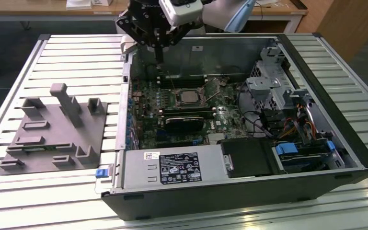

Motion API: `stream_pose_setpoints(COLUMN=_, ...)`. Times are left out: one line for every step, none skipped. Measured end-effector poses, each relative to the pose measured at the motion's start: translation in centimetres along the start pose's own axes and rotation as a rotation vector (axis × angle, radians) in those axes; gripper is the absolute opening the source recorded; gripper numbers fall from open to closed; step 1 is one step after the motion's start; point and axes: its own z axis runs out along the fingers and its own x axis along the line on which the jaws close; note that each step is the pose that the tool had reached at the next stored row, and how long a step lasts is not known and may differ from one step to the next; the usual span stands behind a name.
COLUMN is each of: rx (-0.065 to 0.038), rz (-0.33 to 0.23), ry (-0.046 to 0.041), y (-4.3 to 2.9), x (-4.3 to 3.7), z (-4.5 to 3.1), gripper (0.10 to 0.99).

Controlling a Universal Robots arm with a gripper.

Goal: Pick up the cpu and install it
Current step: 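Close the cpu cover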

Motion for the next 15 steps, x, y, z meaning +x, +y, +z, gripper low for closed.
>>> stream_pose_setpoints(rx=0.0, rz=0.0, ry=0.0, y=0.04, x=-0.21, z=0.02, gripper=0.106)
stream_pose_setpoints(rx=0.0, rz=0.0, ry=0.0001, y=0.11, x=-0.55, z=0.04, gripper=0.106)
stream_pose_setpoints(rx=0.0, rz=0.0, ry=0.0002, y=0.21, x=-0.92, z=0.06, gripper=0.106)
stream_pose_setpoints(rx=0.0, rz=0.0, ry=0.0003, y=0.31, x=-1.27, z=0.1, gripper=0.106)
stream_pose_setpoints(rx=0.0, rz=0.0, ry=0.0003, y=0.43, x=-1.61, z=0.15, gripper=0.106)
stream_pose_setpoints(rx=0.0, rz=0.0, ry=0.0003, y=0.59, x=-1.93, z=0.21, gripper=0.106)
stream_pose_setpoints(rx=0.001, rz=0.0, ry=0.0004, y=0.74, x=-2.13, z=0.27, gripper=0.106)
stream_pose_setpoints(rx=0.001, rz=0.0, ry=0.0006, y=0.87, x=-2.31, z=0.33, gripper=0.106)
stream_pose_setpoints(rx=0.002, rz=0.001, ry=0.0006, y=0.95, x=-2.47, z=0.37, gripper=0.106)
stream_pose_setpoints(rx=0.002, rz=0.008, ry=0.0004, y=0.98, x=-2.52, z=0.42, gripper=0.106)
stream_pose_setpoints(rx=0.003, rz=0.02, ry=-0.0002, y=0.99, x=-2.52, z=0.5, gripper=0.106)
stream_pose_setpoints(rx=0.003, rz=0.033, ry=-0.0008, y=0.99, x=-2.52, z=0.57, gripper=0.106)
stream_pose_setpoints(rx=0.004, rz=0.046, ry=-0.0013, y=1.0, x=-2.53, z=0.63, gripper=0.106)
stream_pose_setpoints(rx=0.004, rz=0.061, ry=-0.0019, y=1.0, x=-2.52, z=0.7, gripper=0.106)
stream_pose_setpoints(rx=0.004, rz=0.074, ry=-0.0025, y=1.01, x=-2.52, z=0.76, gripper=0.106)
